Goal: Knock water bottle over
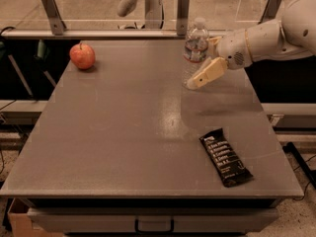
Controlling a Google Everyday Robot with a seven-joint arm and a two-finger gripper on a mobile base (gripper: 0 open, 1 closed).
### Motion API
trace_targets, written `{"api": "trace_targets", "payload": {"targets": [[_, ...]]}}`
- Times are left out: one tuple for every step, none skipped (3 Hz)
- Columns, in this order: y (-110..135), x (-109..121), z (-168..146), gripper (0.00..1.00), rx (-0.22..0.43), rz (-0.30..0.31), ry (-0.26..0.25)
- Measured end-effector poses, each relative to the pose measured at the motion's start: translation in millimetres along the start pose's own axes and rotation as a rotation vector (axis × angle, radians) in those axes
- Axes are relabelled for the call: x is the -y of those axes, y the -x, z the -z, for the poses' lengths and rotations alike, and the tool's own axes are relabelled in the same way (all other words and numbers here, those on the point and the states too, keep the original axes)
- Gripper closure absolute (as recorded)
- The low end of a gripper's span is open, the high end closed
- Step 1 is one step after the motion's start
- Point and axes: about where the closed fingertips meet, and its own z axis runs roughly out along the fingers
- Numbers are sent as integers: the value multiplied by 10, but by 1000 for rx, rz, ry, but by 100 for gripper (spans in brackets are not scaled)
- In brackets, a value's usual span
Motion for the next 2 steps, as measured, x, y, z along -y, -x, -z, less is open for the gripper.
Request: {"api": "trace_targets", "payload": {"targets": [[317,-284,-126,0,102,23,93],[721,-659,-259,0,181,76,189]]}}
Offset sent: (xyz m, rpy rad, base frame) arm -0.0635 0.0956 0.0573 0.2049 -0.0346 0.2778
